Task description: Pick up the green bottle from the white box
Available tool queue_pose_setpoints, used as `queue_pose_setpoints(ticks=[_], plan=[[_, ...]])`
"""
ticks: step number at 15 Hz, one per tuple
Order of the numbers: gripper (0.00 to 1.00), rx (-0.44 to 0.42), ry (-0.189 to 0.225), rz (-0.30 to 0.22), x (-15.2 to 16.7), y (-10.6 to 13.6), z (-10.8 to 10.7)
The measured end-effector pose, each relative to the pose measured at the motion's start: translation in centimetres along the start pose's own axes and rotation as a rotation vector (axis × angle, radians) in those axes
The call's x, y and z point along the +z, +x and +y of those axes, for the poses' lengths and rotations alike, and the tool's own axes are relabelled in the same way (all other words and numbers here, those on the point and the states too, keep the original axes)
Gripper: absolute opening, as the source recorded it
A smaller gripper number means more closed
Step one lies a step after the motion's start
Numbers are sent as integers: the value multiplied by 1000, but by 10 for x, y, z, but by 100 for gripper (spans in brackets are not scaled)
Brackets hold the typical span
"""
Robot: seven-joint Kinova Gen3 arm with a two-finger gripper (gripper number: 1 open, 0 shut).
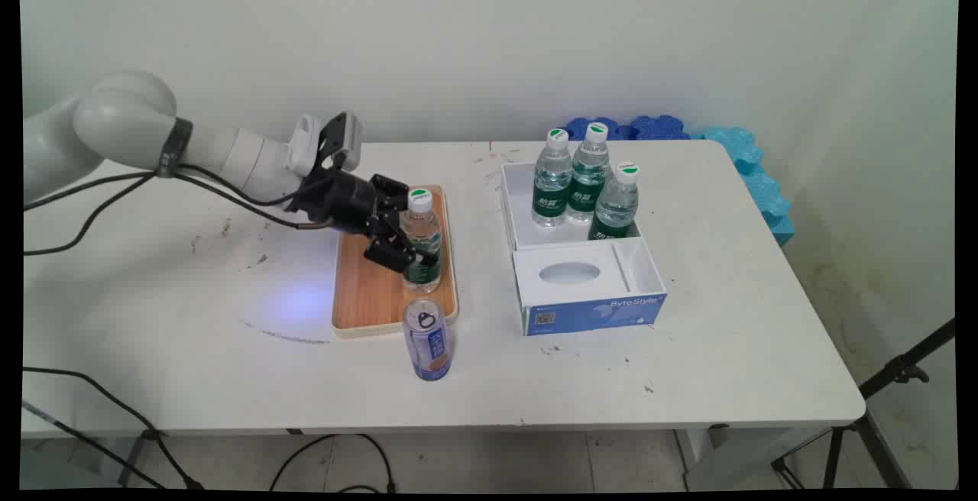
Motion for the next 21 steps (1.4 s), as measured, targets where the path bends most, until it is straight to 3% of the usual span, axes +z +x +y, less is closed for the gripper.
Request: queue_pose_setpoints(ticks=[3,8,14,21], plan=[[100,-8,-6,15,-14,18,-3],[100,-19,-18,30,-81,46,-13],[100,-79,-36,24,-160,24,-18],[100,-140,-13,19,-201,2,-26]])
